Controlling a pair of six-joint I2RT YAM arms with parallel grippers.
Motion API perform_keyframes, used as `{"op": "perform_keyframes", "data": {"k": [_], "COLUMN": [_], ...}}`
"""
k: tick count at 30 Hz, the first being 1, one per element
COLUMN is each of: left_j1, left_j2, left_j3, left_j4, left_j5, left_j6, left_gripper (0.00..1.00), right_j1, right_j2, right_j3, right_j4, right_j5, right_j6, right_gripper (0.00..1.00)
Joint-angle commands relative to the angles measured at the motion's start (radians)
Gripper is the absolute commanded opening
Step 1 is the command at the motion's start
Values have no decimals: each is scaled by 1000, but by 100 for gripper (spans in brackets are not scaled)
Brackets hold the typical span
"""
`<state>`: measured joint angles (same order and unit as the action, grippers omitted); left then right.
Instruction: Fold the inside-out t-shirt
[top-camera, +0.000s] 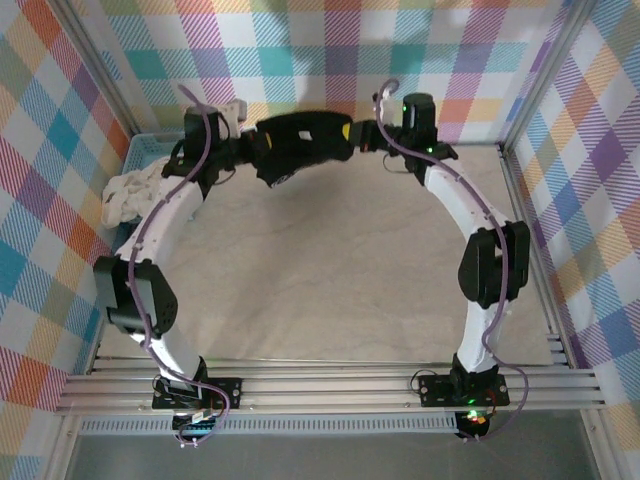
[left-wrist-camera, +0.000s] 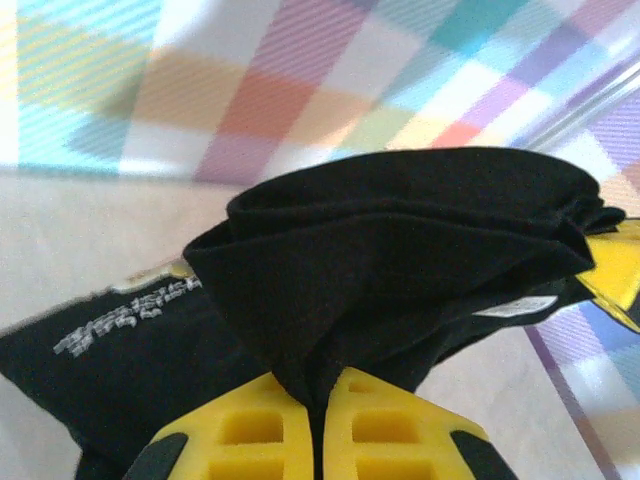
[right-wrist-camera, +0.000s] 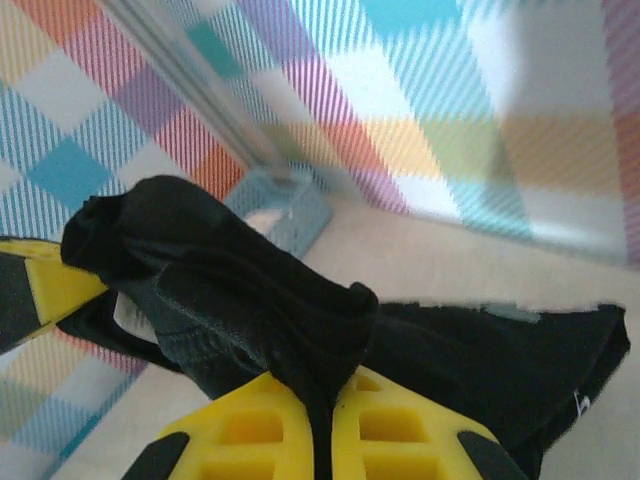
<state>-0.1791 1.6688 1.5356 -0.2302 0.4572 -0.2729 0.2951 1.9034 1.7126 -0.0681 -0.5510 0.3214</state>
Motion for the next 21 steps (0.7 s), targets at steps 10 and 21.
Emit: {"op": "perform_keyframes", "data": {"k": [10,21], "left_j1": [-319,-237], "left_j2": [-475,-237], "left_j3": [-728,-680], "left_j4": [131,43], "left_j5": [-48,-217], "left_j6": [-194,-206], "left_gripper": [0,0], "right_j1": [24,34], "right_j2": [-464,-161], "right_j3": [-756,-560], "right_j4": [-40,-132], "right_j5": [-35,59], "right_j6": [23,31], "right_gripper": [0,0]}}
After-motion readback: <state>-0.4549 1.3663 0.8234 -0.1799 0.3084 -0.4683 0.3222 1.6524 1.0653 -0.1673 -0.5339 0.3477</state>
